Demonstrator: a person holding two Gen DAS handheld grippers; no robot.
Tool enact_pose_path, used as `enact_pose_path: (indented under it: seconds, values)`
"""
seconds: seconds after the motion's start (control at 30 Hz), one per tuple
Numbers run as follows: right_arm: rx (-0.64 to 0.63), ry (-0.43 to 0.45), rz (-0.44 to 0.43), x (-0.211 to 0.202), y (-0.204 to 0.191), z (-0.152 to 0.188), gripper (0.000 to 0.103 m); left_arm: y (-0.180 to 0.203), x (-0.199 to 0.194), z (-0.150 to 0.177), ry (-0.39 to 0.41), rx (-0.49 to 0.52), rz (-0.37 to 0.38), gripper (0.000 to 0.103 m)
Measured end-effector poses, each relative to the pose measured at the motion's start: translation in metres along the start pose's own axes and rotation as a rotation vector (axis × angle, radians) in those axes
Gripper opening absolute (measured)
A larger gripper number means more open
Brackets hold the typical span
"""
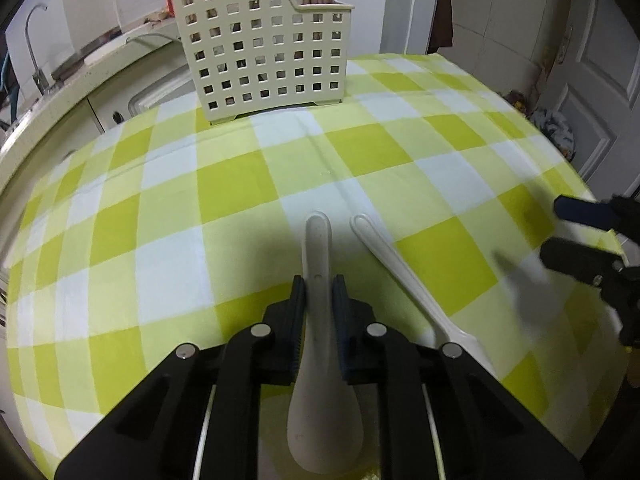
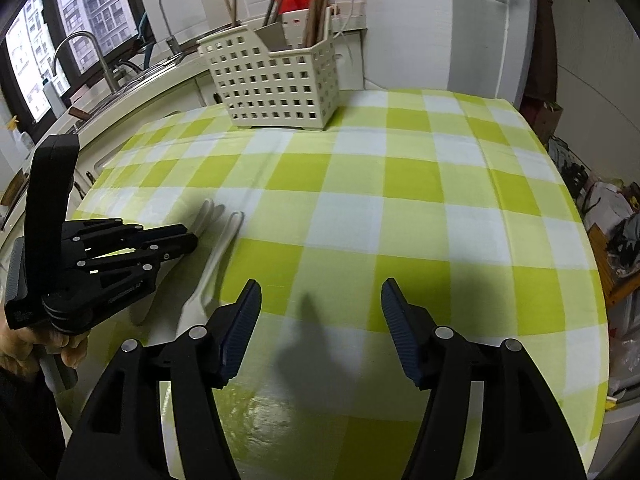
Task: Organize utensils
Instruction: 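Move both tools down to the two white spoons on the cloth, then close the left tool on one white spoon while the right tool grasps the other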
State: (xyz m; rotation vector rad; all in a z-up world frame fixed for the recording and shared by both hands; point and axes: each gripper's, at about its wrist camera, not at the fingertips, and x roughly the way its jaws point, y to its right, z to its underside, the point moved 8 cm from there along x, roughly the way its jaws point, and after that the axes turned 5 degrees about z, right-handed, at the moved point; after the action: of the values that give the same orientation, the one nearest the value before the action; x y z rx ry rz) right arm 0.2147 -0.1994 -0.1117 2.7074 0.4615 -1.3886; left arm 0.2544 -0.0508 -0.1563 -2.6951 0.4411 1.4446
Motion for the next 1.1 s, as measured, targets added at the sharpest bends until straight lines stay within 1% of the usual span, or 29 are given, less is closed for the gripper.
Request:
enact_pose_path:
  seconds: [0.07, 0.27, 0.43, 0.53, 0.57, 0.6, 0.67, 0.7, 0.77, 0.97, 1.07, 1.1]
  values:
    - [-0.013, -0.001, -0.011, 0.000, -0.007, -0.001, 0.059, -0.002, -0.005, 0.001, 0.012, -0.012, 0.015, 0.014]
    - [-0.046, -0.012, -0.045, 0.002, -0.029, -0.004, 0.059, -0.011, -0.029, 0.001, 0.058, -0.034, 0.007, 0.014]
    - [-0.078, -0.037, -0.082, 0.004, -0.053, -0.006, 0.059, -0.017, -0.050, 0.002, 0.099, -0.047, 0.008, 0.014]
    - [-0.102, -0.071, -0.091, 0.012, -0.066, -0.006, 0.058, -0.020, -0.060, 0.003, 0.120, -0.051, 0.011, 0.014]
    - [-0.109, -0.081, -0.094, 0.015, -0.070, -0.006, 0.056, -0.021, -0.064, 0.003, 0.127, -0.054, 0.012, 0.014]
    - [-0.113, -0.090, -0.094, 0.017, -0.073, -0.007, 0.051, -0.022, -0.067, 0.003, 0.134, -0.058, 0.015, 0.014]
    - [-0.121, -0.113, -0.098, 0.023, -0.080, -0.008, 0.045, -0.024, -0.071, 0.005, 0.143, -0.060, 0.017, 0.014]
    - [-0.130, -0.130, -0.102, 0.027, -0.085, -0.007, 0.039, -0.025, -0.073, 0.005, 0.148, -0.062, 0.019, 0.014]
    - [-0.143, -0.158, -0.092, 0.034, -0.090, -0.006, 0.031, -0.025, -0.076, 0.006, 0.156, -0.065, 0.022, 0.014]
    - [-0.158, -0.207, -0.064, 0.051, -0.096, -0.008, 0.027, -0.028, -0.083, 0.007, 0.177, -0.077, 0.034, 0.014]
    - [-0.160, -0.226, -0.044, 0.058, -0.096, -0.007, 0.023, -0.028, -0.084, 0.009, 0.182, -0.078, 0.040, 0.014]
    - [-0.161, -0.227, -0.040, 0.060, -0.095, -0.007, 0.020, -0.028, -0.085, 0.009, 0.184, -0.079, 0.042, 0.014]
